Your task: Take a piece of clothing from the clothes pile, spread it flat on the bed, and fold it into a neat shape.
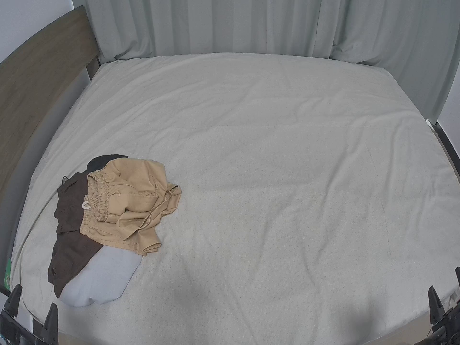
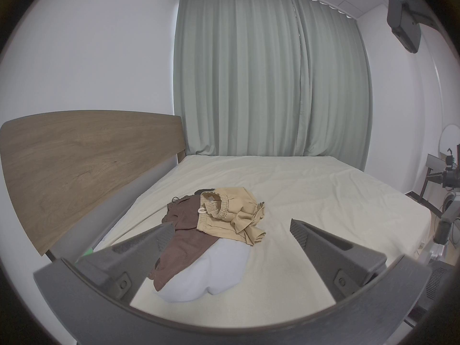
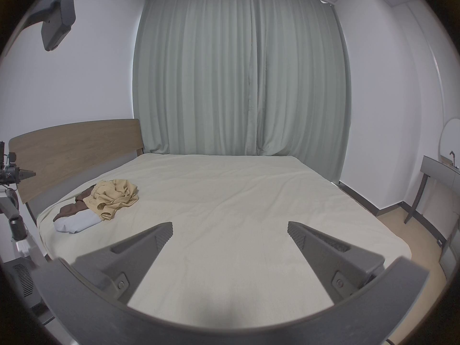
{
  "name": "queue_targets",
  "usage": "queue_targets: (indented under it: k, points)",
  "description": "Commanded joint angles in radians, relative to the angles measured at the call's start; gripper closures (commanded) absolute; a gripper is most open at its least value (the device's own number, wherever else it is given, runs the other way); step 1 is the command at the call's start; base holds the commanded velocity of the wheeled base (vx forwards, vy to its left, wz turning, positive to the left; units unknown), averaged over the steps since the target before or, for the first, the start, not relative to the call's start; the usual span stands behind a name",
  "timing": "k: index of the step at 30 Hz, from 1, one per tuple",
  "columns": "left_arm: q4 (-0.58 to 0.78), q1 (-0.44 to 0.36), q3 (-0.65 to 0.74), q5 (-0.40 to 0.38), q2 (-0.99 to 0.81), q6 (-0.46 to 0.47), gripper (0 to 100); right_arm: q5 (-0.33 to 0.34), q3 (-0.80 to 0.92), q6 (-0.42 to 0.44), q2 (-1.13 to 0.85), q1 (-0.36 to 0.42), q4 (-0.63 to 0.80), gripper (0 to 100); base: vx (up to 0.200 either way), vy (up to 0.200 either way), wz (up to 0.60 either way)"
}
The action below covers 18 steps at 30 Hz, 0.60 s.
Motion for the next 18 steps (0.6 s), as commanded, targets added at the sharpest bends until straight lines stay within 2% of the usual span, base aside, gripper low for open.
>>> queue_targets:
  k: [1, 15, 18]
  points:
    - [0.000, 0.000, 0.018, 0.000, -0.016, -0.006, 0, 0.001, 0.018, -0.002, -0.004, 0.000, 0.000, 0, 0.000, 0.000, 0.00]
    - [-0.025, 0.000, 0.016, -0.003, -0.016, -0.014, 0, 0.001, 0.018, 0.002, -0.004, 0.000, 0.000, 0, 0.000, 0.000, 0.00]
    - [-0.088, 0.004, -0.064, -0.003, 0.002, -0.009, 0, 0.001, 0.018, 0.000, -0.004, 0.000, 0.000, 0, 0.000, 0.000, 0.00]
